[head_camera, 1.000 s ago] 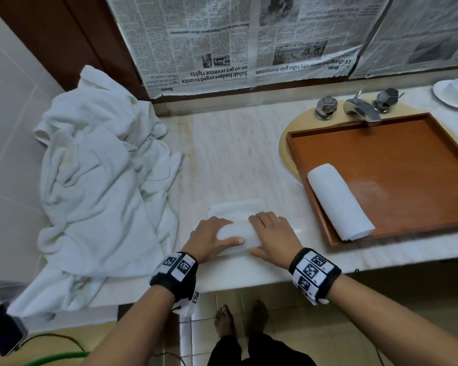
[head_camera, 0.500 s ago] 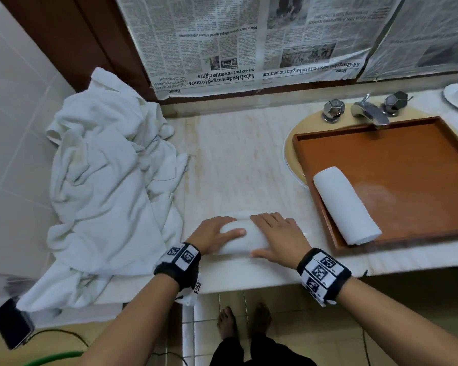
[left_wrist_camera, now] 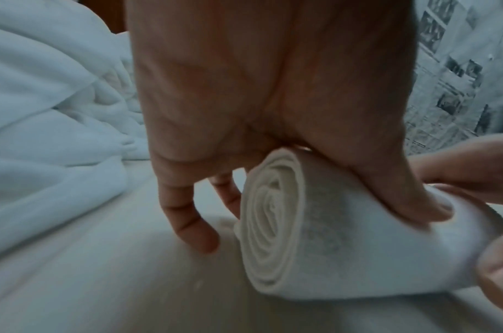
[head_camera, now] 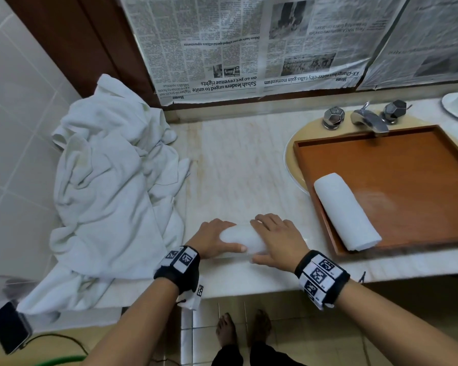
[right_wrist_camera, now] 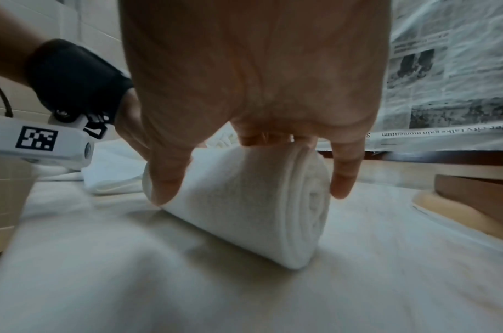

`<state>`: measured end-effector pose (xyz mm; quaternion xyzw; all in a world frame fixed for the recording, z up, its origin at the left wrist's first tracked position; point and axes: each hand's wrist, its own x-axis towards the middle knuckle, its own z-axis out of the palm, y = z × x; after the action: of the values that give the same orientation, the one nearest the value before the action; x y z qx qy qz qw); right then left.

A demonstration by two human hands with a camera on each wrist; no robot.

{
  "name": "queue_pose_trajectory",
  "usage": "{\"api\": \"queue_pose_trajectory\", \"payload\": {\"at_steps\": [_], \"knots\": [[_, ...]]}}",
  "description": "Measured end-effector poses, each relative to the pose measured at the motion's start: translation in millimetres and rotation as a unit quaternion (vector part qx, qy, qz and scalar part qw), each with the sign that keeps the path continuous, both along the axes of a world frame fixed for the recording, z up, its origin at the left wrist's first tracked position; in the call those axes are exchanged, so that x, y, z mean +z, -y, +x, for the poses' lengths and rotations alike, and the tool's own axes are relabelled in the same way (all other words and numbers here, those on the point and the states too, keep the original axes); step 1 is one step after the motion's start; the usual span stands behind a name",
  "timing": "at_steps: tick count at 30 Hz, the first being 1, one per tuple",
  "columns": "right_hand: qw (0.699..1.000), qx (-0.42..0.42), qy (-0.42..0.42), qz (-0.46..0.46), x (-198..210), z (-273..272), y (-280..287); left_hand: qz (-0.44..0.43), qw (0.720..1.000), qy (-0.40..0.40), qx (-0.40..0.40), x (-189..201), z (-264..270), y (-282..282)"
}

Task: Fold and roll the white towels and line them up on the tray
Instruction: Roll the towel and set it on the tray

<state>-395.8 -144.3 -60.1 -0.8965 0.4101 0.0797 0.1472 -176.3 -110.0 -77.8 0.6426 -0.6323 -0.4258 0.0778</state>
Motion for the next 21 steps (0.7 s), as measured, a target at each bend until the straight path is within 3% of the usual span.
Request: {"api": "queue_pose_trajectory", "payload": {"at_steps": [4,7,12,18,21], "knots": [[0.998,-0.022,-0.026,0.047,-1.6,7.8,15.7,0.012,0.997,0.040,0.058,-1.7,-2.1,-8.2],[0.991,-0.043,-0.038,0.119,2.0,13.3,25.4,-0.030,0.992,0.024,0.120,-1.9,-4.9,-24.9],[0.971,-0.090,-0.056,0.212,-1.4,14.7,16.8,0.015,0.988,0.001,0.156,3.3,-6.6,-38.4],[0.960,-0.143,-0.038,0.237,-7.7,9.7,-11.4,0.025,0.982,-0.088,0.167,3.2,-5.9,-40.7],[0.953,-0.163,-0.020,0.255,-3.1,-0.1,-21.0,0.072,0.973,-0.159,0.153,7.6,-6.0,-40.8]]}}
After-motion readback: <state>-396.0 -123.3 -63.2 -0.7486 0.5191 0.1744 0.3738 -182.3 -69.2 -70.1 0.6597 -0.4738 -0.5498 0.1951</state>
